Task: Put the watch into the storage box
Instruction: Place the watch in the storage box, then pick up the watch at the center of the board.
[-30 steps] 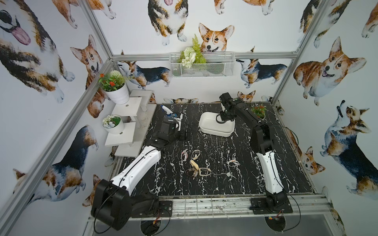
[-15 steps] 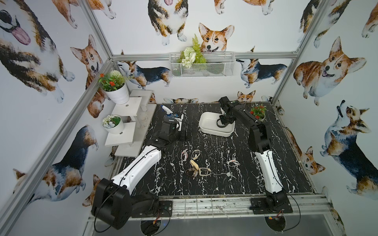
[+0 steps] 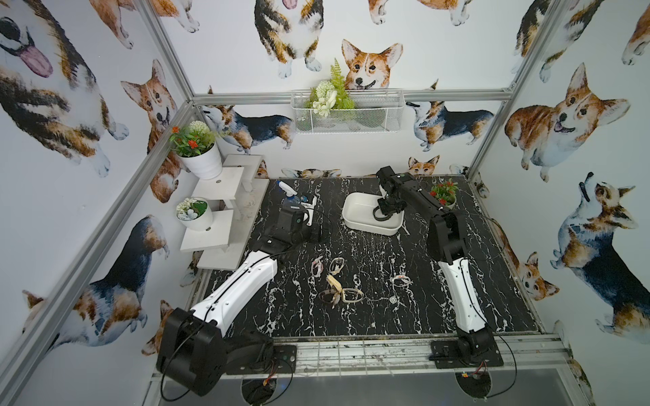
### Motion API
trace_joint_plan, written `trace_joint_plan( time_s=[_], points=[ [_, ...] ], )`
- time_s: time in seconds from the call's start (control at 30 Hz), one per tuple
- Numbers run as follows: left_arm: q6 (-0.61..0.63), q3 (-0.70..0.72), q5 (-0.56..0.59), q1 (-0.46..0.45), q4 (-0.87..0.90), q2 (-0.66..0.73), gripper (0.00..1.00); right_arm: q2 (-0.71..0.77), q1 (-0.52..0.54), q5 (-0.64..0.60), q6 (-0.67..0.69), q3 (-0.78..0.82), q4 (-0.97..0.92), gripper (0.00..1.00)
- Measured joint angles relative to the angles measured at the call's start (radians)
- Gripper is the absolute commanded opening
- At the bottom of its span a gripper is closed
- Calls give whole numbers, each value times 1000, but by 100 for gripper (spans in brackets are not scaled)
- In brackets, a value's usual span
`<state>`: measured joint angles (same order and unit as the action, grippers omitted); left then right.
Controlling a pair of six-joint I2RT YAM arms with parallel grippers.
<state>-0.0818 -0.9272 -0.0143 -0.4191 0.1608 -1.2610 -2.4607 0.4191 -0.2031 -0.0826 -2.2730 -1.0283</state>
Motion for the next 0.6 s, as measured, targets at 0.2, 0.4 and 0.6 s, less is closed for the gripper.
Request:
trace_joint_plan(
  time_s=[0.2,0.4,0.6],
  points=[
    [0,0,0,0,0,18,100,89,5,22,16,39,10,45],
    [-8,29,-21,-2,-18,51,100,275,61,49,64,118,61,46],
    [-24,48,26,-3,-33,87,100,584,131,203,90,512,197,48]
  ],
)
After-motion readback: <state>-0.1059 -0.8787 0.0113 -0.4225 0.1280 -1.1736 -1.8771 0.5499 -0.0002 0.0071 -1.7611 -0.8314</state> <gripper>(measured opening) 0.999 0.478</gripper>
